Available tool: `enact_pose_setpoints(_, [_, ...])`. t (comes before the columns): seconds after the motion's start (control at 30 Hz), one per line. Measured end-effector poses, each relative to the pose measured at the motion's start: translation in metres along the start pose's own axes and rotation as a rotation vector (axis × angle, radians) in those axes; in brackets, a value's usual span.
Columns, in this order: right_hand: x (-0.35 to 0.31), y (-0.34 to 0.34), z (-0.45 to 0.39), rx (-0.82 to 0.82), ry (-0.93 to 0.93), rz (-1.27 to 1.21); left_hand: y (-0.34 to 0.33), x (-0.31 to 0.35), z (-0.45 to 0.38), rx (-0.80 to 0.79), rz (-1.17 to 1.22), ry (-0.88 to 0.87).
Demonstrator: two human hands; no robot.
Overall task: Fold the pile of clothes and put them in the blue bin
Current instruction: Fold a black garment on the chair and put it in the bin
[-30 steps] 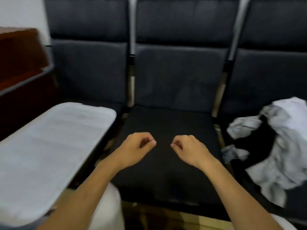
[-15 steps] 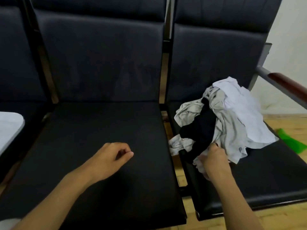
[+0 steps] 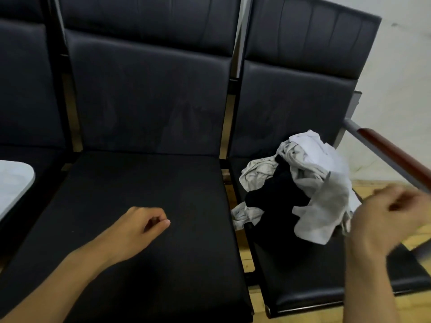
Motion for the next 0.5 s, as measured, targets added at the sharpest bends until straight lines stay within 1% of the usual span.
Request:
enact_pose_setpoints(0.03, [-0.003, 0.005, -0.009, 0.032, -0.001, -0.053, 0.0, 0.002, 0.002, -0.002, 0.01, -0.003])
enact_pose_setpoints(0.07, [-0.008, 0.006, -0.014, -0.025, -0.012, -0.097, -0.001, 0.004, 0.003, -0.006, 0.02, -0.004])
enact_pose_setpoints(0.1, [-0.012, 0.001, -0.012, -0.144, -0.023, -0.138, -0.002, 0.006, 0.004, -0.015, 0.025, -0.004])
enact_pose_setpoints(0.17, [-0.011, -0.016, 0.013, -0.507, -0.069, -0.156, -0.005, 0.014, 0.008, -0.038, 0.033, -0.003])
enact_pose_setpoints(0.23, [0.008, -0.037, 0.056, -0.805, -0.197, -0.16, -0.009, 0.018, 0.011, -0.064, 0.044, 0.0])
enact_pose_setpoints(0.27, [0.024, -0.048, 0.076, -0.936, -0.237, -0.089, -0.011, 0.02, 0.012, -0.074, 0.052, 0.002])
enact_pose_setpoints(0.33, [0.044, -0.068, 0.104, -1.157, -0.198, 0.151, -0.013, 0.02, 0.012, -0.074, 0.062, 0.01])
enact_pose_setpoints(0.37, [0.053, -0.078, 0.112, -1.181, -0.182, 0.24, -0.012, 0.019, 0.011, -0.073, 0.062, 0.013])
enact_pose_setpoints(0.43, [0.062, -0.088, 0.113, -1.095, -0.218, 0.287, -0.01, 0.018, 0.008, -0.076, 0.063, 0.006])
enact_pose_setpoints(0.5, [0.07, -0.095, 0.108, -1.022, -0.212, 0.347, -0.007, 0.017, 0.004, -0.062, 0.062, 0.005])
Point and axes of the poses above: each hand's wrist, its own z-axis away from the middle knuckle, its own y-axis out of the back of the hand, x = y × z, the point moved 2 cm from there along -z, towards the middle knuckle, and after that the axes turned 13 degrees about y, right-handed, at the moved point
